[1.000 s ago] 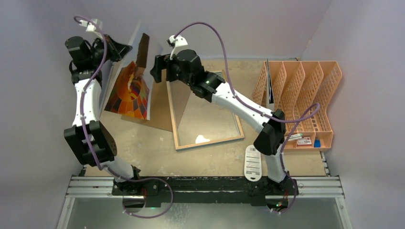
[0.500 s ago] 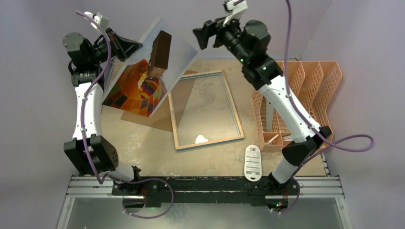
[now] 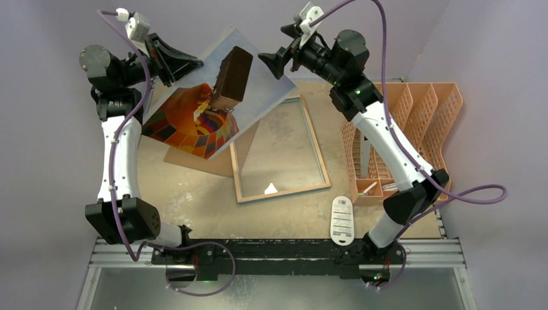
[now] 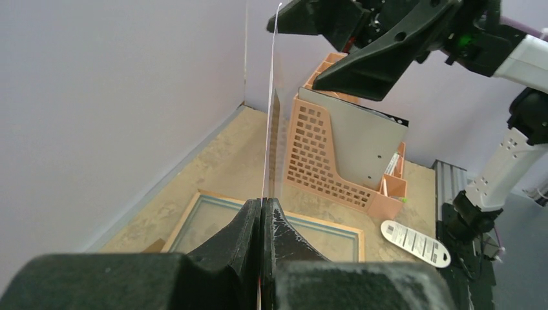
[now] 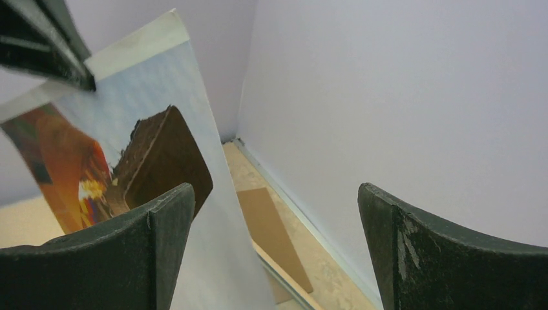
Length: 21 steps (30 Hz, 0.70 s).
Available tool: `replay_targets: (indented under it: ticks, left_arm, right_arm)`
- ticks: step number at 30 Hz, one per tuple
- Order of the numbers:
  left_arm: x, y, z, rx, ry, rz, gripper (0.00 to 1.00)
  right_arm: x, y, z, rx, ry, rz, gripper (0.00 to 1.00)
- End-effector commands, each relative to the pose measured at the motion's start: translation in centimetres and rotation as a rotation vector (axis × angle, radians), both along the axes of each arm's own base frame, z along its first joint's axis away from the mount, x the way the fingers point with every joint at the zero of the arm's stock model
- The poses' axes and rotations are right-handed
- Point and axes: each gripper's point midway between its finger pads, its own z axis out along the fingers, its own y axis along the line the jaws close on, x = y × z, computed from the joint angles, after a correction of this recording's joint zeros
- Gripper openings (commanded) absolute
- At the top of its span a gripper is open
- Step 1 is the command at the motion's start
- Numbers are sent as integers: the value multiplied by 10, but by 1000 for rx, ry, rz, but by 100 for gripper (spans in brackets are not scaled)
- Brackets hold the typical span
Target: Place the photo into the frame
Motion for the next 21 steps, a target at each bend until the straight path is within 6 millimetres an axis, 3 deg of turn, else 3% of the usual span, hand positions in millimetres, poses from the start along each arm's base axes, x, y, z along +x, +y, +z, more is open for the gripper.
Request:
replay_targets:
  ticks: [1, 5, 7, 13, 18, 21]
  left_arm:
    - [-29, -13, 14, 51, -73, -90, 0]
    - [-35, -15, 9, 75, -71, -131, 0]
    - [-34, -16, 6, 80, -67, -142, 0]
    - [-34, -17, 5, 84, -64, -157, 0]
    - [-31, -17, 5, 82, -65, -153, 0]
    - [-26, -16, 4, 75, -58, -144, 0]
  right_arm:
    - [-28, 13, 10, -75, -180, 162, 98]
    - [-34, 23, -9, -163, -188, 254, 99]
    - [-38, 32, -28, -227, -155, 332, 99]
    - [-39, 40, -51, -265, -107, 400, 96]
    - [-37, 42, -55, -255, -79, 407, 79]
    - [-41, 40, -57, -255, -75, 408, 62]
